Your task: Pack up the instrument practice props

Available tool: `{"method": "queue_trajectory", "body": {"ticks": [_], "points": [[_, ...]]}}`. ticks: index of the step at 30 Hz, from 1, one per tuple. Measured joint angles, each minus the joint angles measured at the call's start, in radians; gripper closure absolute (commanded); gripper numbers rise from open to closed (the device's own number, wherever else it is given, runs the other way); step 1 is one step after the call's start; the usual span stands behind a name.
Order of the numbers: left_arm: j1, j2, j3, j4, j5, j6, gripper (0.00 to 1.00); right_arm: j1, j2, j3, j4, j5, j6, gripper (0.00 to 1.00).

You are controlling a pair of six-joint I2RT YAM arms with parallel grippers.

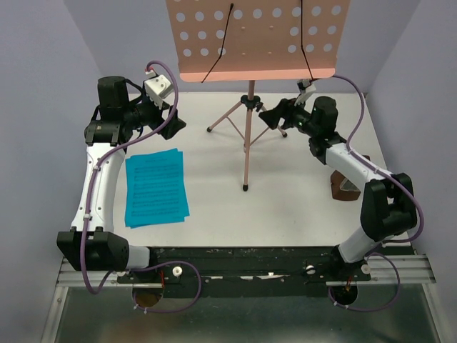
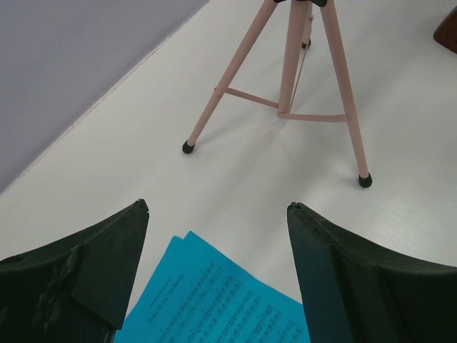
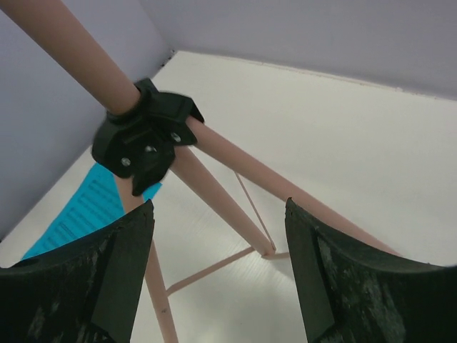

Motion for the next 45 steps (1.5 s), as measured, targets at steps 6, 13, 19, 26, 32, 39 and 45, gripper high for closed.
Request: {"method": "queue_trajectory", "body": {"ticks": [6, 13, 19, 26, 32, 39, 45], "points": [[-0.027, 0.0, 0.0, 0.0, 0.0, 0.0, 0.11, 0.001, -0.007, -0.09, -0.031, 0.032, -0.086, 0.2], [-0.027, 0.0, -0.017, -0.006, 0.0, 0.031, 0.11, 0.001, -0.05, -0.135, 0.069, -0.01, -0.234, 0.2], [-0.027, -0.002, -0.07, -0.048, -0.002, 0.077, 0.11, 0.001, -0.048, -0.06, 0.196, -0.101, -0.275, 0.2], [-0.027, -0.036, -0.136, -0.121, -0.016, 0.121, 0.11, 0.016, 0.055, 0.051, 0.329, -0.116, -0.22, 0.2], [-0.031, -0.063, -0.183, -0.185, -0.026, 0.14, 0.12, 0.046, 0.142, 0.082, 0.442, -0.116, -0.156, 0.22], [-0.066, -0.066, -0.272, -0.211, -0.026, 0.136, 0.13, 0.073, 0.241, 0.142, 0.601, -0.113, -0.094, 0.29], [-0.137, -0.042, -0.323, -0.175, -0.011, 0.105, 0.14, 0.098, 0.354, 0.264, 0.649, -0.085, -0.086, 0.68]]}}
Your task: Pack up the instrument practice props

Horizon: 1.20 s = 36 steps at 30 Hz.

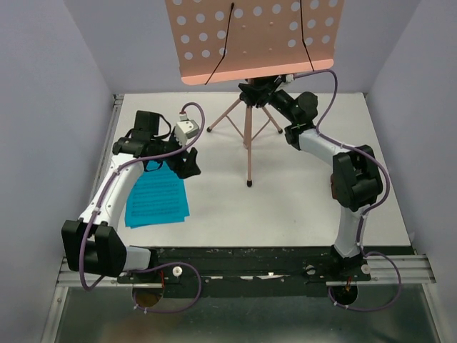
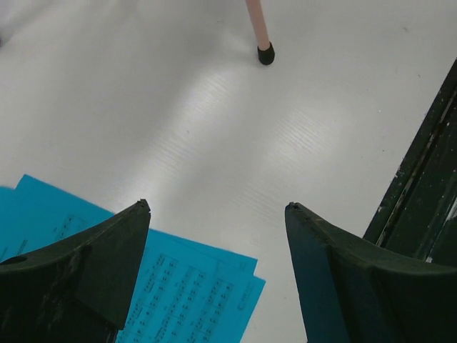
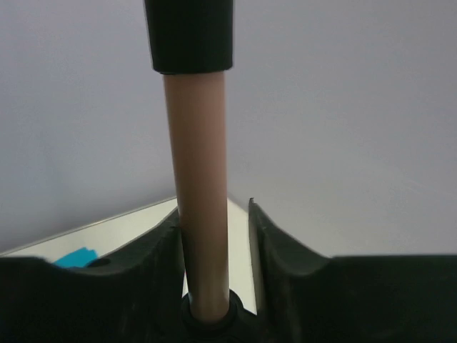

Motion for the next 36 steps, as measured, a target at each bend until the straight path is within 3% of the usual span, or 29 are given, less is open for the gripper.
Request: {"method": "queue_trajectory", "body": {"ticks": [2, 3, 11, 17, 25, 27, 32, 36], "points": [[-0.043, 0.024, -0.011, 0.058, 0.011, -0.035, 0.14, 0.007, 0.007, 0.01, -0.003, -0.004, -0.005, 0.98], [-0.08, 0.043, -0.022, 0.106, 0.016, -0.062, 0.14, 0.011, 0.006, 0.01, -0.009, 0.006, -0.011, 1.0], [-0.298, 0.182, -0.076, 0.512, -0.019, -0.309, 0.14, 0.02, -0.061, -0.024, -0.093, 0.006, -0.019, 1.0], [-0.311, 0.235, -0.06, 0.732, -0.041, -0.433, 0.14, 0.062, -0.145, -0.025, -0.27, 0.078, -0.048, 1.0], [-0.34, 0.248, -0.015, 0.875, -0.045, -0.584, 0.17, 0.135, -0.167, 0.003, -0.375, 0.187, -0.105, 1.0], [-0.342, 0.249, -0.007, 0.88, -0.054, -0.624, 0.24, 0.15, -0.175, 0.004, -0.393, 0.21, -0.113, 1.0], [-0.342, 0.271, 0.009, 0.883, -0.086, -0.722, 0.54, 0.183, -0.204, 0.004, -0.455, 0.251, -0.119, 1.0], [-0.34, 0.253, 0.003, 0.865, -0.063, -0.759, 0.98, 0.205, -0.236, 0.013, -0.542, 0.285, -0.11, 1.0]]}}
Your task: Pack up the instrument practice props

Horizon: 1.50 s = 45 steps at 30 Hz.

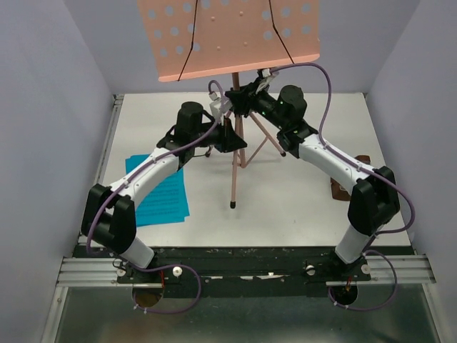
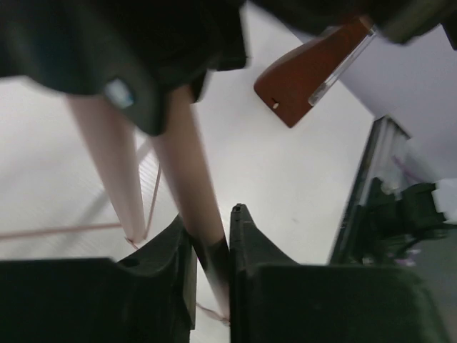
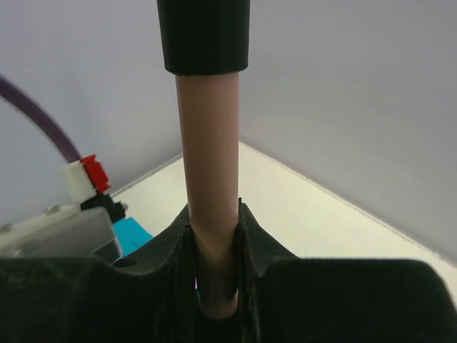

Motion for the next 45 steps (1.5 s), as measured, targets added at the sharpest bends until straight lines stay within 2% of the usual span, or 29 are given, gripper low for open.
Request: {"method": "queue_trajectory", "body": {"ticks": [3, 5, 10, 18, 24, 32, 39, 45], "points": [[0.014, -0.058, -0.025, -0.067, -0.003, -0.147, 1.0, 0.003, -0.019, 0.029, -0.103, 0.01, 0.008, 1.0], [0.02, -0.111, -0.038, -0.116, -0.002, -0.185, 1.0, 0.02, -0.019, 0.085, -0.204, 0.014, 0.024, 1.0], [0.014, -0.274, -0.045, -0.283, 0.025, -0.201, 1.0, 0.065, -0.06, 0.165, -0.399, 0.0, 0.099, 1.0], [-0.008, -0.383, -0.085, -0.355, 0.087, -0.182, 1.0, 0.1, -0.146, 0.121, -0.502, 0.002, 0.154, 1.0], [-0.012, -0.331, -0.096, -0.413, 0.112, -0.175, 1.0, 0.09, -0.124, 0.06, -0.552, 0.056, 0.253, 1.0], [-0.004, -0.238, -0.131, -0.266, 0.051, -0.223, 1.0, 0.019, -0.034, 0.014, -0.533, 0.087, 0.391, 1.0], [-0.003, -0.058, -0.114, -0.137, -0.019, -0.295, 1.0, -0.068, 0.127, 0.015, -0.518, 0.032, 0.496, 1.0], [-0.003, 0.082, -0.06, -0.087, -0.021, -0.369, 1.0, -0.115, 0.232, 0.03, -0.526, -0.002, 0.551, 1.0]]}}
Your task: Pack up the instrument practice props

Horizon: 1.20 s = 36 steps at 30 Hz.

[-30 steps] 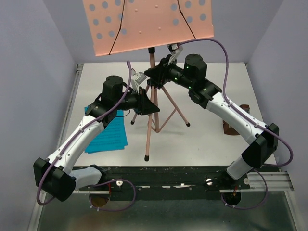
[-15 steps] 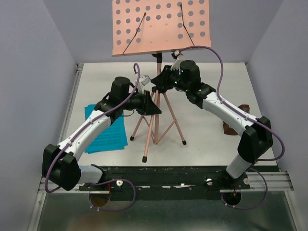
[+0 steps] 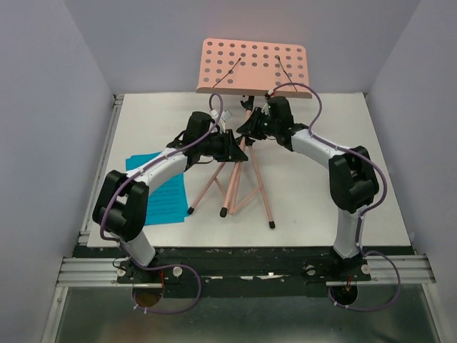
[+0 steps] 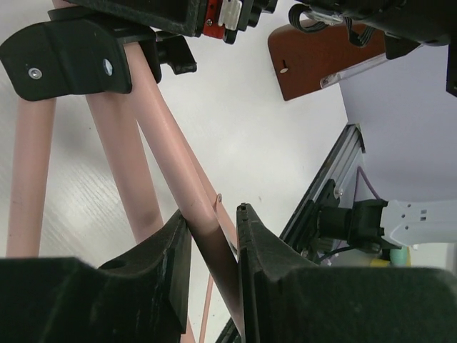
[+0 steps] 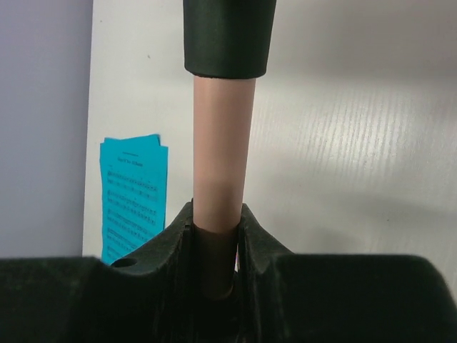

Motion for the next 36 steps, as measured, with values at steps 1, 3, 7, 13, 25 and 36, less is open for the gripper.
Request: {"method": "queue_trajectory", "body": {"ticks": [1, 3, 7, 13, 25, 36], "points": [[0.0, 0.011, 0.003, 0.003, 0.0, -0.01, 1.0, -0.002, 0.01, 0.002, 0.0, -0.005, 0.006, 1.0], [0.0, 0.024, 0.006, 0.01, 0.006, -0.029, 1.0, -0.006, 0.021, 0.004, 0.002, -0.014, 0.011, 1.0], [-0.003, 0.039, -0.002, 0.028, 0.024, -0.053, 1.0, -0.009, 0.029, -0.008, -0.002, -0.031, 0.016, 1.0], [-0.058, 0.002, -0.096, 0.066, 0.007, -0.056, 1.0, 0.0, -0.016, -0.126, -0.045, -0.044, 0.036, 1.0], [-0.111, 0.04, -0.14, 0.021, -0.048, -0.089, 1.0, 0.037, 0.087, -0.11, -0.17, -0.066, 0.018, 0.77], [-0.161, 0.161, -0.106, 0.204, -0.05, -0.089, 1.0, 0.026, -0.025, -0.187, -0.201, -0.027, -0.265, 0.0]]}}
